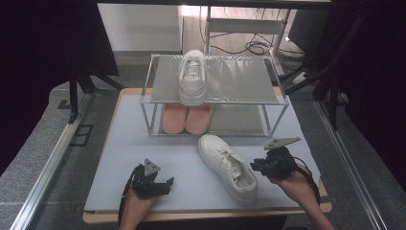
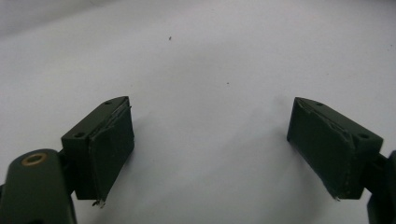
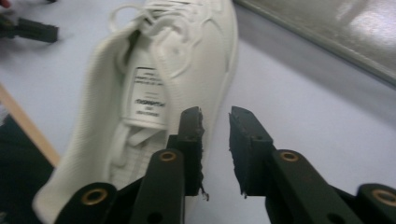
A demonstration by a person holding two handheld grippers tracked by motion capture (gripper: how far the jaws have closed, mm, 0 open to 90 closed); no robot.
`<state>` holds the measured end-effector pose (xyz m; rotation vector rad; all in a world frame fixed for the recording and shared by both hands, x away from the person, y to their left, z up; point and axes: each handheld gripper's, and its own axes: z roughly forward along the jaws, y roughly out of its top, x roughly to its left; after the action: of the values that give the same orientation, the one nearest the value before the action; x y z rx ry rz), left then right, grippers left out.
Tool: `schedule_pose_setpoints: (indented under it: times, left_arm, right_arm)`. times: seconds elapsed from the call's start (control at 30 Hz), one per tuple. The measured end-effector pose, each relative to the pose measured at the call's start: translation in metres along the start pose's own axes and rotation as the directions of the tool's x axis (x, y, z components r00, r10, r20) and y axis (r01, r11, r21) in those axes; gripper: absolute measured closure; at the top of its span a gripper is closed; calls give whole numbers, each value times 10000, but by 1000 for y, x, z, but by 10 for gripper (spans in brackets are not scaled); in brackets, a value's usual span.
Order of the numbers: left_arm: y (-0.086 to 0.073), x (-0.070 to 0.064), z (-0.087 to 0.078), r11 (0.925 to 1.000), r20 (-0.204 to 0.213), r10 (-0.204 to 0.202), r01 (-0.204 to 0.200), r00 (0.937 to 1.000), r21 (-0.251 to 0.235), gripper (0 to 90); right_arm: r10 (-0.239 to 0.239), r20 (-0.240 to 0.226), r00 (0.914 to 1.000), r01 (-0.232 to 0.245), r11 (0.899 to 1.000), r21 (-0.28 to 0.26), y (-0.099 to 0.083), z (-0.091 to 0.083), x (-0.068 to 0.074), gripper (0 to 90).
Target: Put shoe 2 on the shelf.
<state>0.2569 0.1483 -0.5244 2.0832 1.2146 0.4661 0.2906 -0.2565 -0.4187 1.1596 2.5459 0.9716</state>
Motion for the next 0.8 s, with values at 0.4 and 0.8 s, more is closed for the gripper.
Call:
schedule_pose_setpoints:
  times: [0.4, 0.8]
  left_arm:
    - [0, 0, 0, 10000, 5, 44, -44, 10000, 32, 149]
    - [0, 0, 0, 10000, 6, 35, -35, 10000, 30, 149]
  right_arm:
    - [-122, -414, 9991, 146, 9983, 572, 6, 21, 9, 649]
    - [125, -206, 9997, -96, 9906, 1366, 14, 38, 5, 758]
